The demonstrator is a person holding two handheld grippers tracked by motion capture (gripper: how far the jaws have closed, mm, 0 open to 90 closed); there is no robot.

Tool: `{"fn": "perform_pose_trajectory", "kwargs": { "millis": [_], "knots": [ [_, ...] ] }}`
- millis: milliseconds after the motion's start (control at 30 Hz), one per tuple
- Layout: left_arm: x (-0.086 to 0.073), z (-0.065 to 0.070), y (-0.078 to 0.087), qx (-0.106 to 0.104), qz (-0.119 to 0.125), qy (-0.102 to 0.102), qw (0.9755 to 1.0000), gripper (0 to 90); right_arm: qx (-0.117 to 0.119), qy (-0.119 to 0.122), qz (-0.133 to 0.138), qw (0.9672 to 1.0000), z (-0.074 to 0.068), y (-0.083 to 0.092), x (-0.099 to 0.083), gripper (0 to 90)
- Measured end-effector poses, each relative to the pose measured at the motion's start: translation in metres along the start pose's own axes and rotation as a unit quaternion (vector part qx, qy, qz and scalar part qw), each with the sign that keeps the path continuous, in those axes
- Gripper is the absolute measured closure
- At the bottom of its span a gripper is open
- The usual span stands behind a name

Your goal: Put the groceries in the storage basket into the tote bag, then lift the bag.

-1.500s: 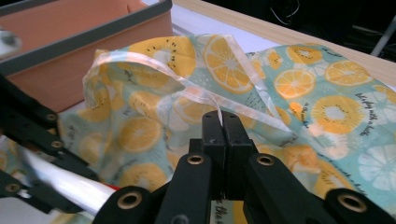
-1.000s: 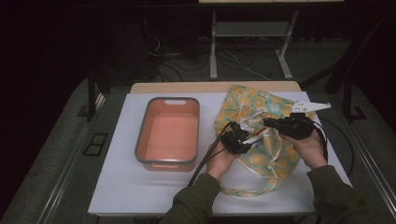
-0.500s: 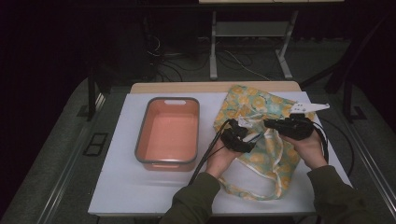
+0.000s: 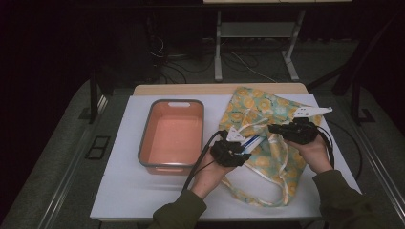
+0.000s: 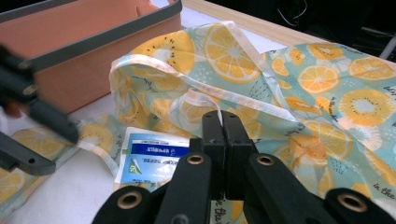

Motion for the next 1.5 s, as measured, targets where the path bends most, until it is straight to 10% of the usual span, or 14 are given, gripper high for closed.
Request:
{"fn": "perform_pose_trajectory", "kwargs": {
  "millis": [133,367,767,1100,1500],
  "knots": [
    [-0.013,-0.004,-0.011,-0.011,-0.039,0.006,0.9992,88.8,0.0,0.0,-0.003,1.0,-0.001,-0.001,-0.001,89.6],
    [-0.018,-0.019,-0.042,-0.003,-0.058,0.021,0.9981,88.9,0.002,0.001,-0.005,1.0,-0.001,-0.001,-0.002,89.6],
    [-0.018,-0.043,-0.047,0.054,-0.024,0.049,0.9971,88.7,0.005,0.005,-0.011,0.9999,-0.003,-0.002,-0.006,89.5],
    [-0.016,-0.017,-0.027,0.007,-0.016,0.015,0.9997,57.4,0.019,-0.013,-0.015,0.9996,-0.008,0.007,-0.007,59.7],
    [-0.029,0.008,0.007,-0.041,0.005,-0.009,0.9991,40.7,0.06,0.039,-0.036,0.9968,-0.063,0.038,-0.024,57.8]
  ]
}}
Point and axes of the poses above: each handheld gripper's, and its own axes: y roughly backward along the jaws, x roughly out of its top, z roughly to its right, the point moved 2 cm from there along -y, roughly forward along the jaws, and after that the axes turned 13 degrees about -x, right-handed, at the moved point
